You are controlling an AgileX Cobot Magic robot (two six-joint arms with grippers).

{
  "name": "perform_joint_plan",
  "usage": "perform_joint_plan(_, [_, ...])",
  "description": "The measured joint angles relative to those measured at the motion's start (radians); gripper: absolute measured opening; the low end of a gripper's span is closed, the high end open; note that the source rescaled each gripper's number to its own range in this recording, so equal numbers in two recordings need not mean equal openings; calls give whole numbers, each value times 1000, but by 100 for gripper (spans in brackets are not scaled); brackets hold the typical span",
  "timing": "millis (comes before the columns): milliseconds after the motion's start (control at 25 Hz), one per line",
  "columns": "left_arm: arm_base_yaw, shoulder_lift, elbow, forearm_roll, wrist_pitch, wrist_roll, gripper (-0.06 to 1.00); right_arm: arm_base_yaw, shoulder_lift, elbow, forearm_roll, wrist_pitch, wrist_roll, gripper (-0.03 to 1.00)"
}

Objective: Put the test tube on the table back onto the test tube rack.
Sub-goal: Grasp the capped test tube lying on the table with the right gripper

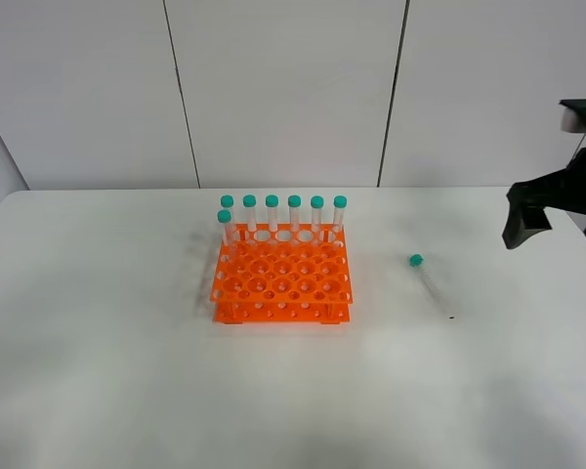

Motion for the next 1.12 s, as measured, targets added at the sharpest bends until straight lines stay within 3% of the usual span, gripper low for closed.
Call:
perform_joint_plan(160, [0,0,0,0,0,0,99,17,231,-177,-7,25,-14,100])
perform_joint_plan(360, [0,0,0,0,0,0,99,117,394,-316,-5,24,-33,100])
perform_joint_plan(560, [0,0,0,0,0,0,99,147,450,-323,-6,23,-35,100])
perform_joint_plan(1120, [0,0,0,0,0,0,99,86,457,-323,48,-20,-50,100])
